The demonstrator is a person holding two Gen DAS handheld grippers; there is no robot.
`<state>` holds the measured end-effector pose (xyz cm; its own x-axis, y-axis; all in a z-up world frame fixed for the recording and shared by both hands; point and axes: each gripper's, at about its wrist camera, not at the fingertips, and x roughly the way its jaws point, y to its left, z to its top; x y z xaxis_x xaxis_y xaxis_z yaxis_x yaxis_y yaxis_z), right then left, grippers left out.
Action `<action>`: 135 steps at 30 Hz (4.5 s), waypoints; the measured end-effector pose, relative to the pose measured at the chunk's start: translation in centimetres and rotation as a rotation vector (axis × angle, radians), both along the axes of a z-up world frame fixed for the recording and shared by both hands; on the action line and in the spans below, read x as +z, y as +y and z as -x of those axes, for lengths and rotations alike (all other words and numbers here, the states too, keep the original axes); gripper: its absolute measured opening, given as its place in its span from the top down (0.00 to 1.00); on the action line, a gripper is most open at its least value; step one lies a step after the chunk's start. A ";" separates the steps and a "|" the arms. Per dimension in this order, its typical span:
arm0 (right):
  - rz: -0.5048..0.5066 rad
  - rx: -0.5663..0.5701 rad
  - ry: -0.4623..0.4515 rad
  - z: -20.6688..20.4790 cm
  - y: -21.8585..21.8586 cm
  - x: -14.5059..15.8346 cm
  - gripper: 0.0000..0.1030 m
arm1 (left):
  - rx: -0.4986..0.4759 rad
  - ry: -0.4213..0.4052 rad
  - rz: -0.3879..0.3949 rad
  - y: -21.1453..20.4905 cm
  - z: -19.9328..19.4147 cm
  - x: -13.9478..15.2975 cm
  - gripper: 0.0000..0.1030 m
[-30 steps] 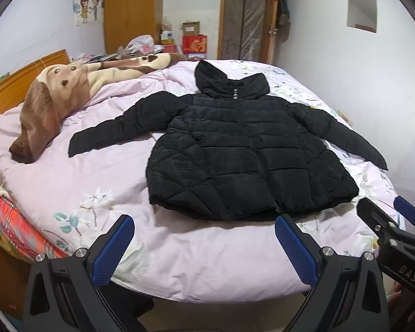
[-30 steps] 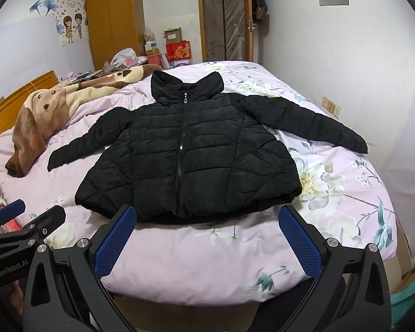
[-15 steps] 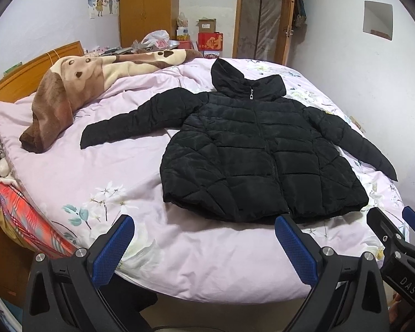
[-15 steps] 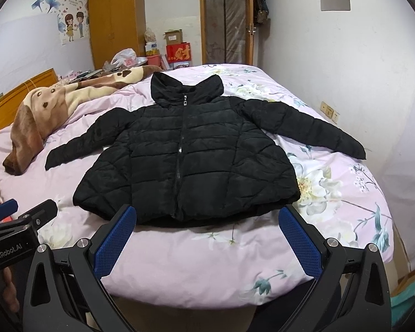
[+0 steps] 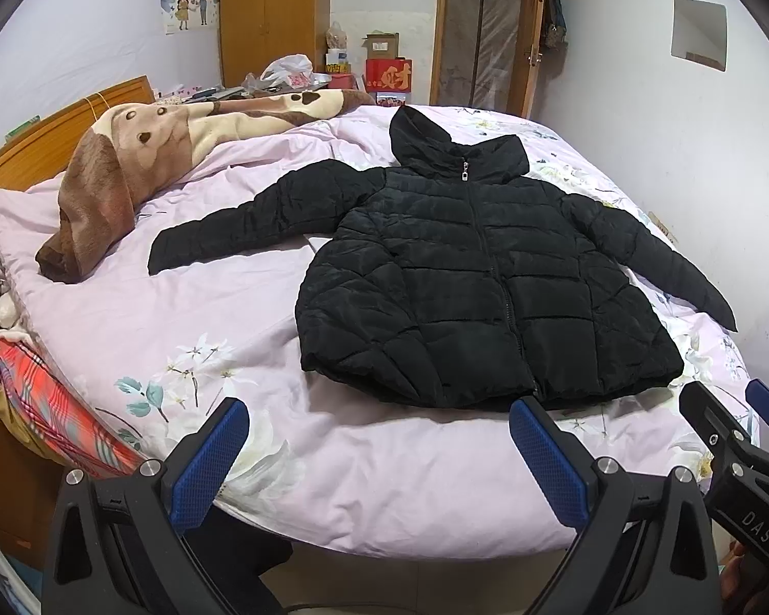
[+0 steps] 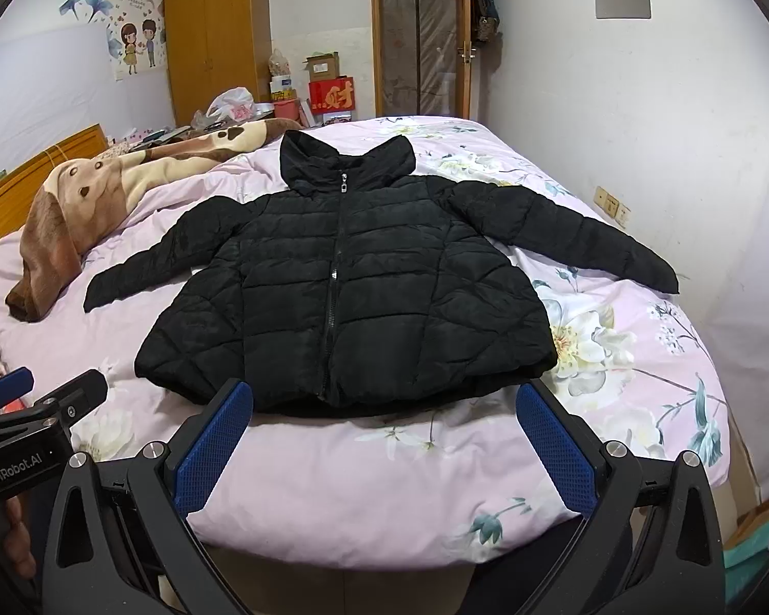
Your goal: Fold large clothes
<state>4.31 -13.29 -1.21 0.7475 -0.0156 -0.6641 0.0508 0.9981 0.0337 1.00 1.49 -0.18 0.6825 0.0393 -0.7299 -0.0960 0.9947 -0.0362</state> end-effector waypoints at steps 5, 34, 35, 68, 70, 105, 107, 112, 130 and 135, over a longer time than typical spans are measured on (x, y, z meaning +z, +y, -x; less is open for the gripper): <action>0.003 0.000 0.002 0.2 0.1 -0.1 0.01 | 0.003 -0.001 -0.001 0.1 0.0 -0.3 0.00; 0.009 -0.009 0.031 -0.9 0.0 -0.8 0.01 | 0.000 0.036 0.002 0.8 -1.7 -1.6 0.00; 0.010 -0.009 0.033 -1.1 0.0 -0.9 0.01 | 0.000 0.038 0.001 0.8 -1.9 -1.6 0.00; -0.056 0.342 0.106 -22.7 9.6 -6.3 0.01 | 0.395 0.107 0.241 26.9 -25.7 -10.8 0.01; -0.058 0.367 0.126 -24.1 11.0 -7.0 0.01 | 0.450 0.120 0.264 28.8 -27.3 -11.9 0.01; 0.050 0.512 0.067 -31.2 21.1 -8.5 0.01 | 0.626 0.085 0.290 36.5 -37.0 -16.9 0.87; 0.047 0.508 0.054 -31.2 21.0 -8.1 0.01 | 0.601 0.051 0.247 35.4 -36.8 -15.3 0.87; 0.031 0.496 0.029 -31.0 20.5 -6.6 0.01 | 0.510 -0.041 0.137 31.9 -36.3 -11.1 0.87; -0.027 0.322 -0.064 -30.6 12.0 -2.5 0.01 | 0.087 -0.240 -0.044 13.1 -37.1 -0.8 0.87; -0.038 0.240 -0.069 -30.7 8.1 -2.3 0.01 | 0.001 -0.228 -0.030 8.0 -38.1 -0.9 0.87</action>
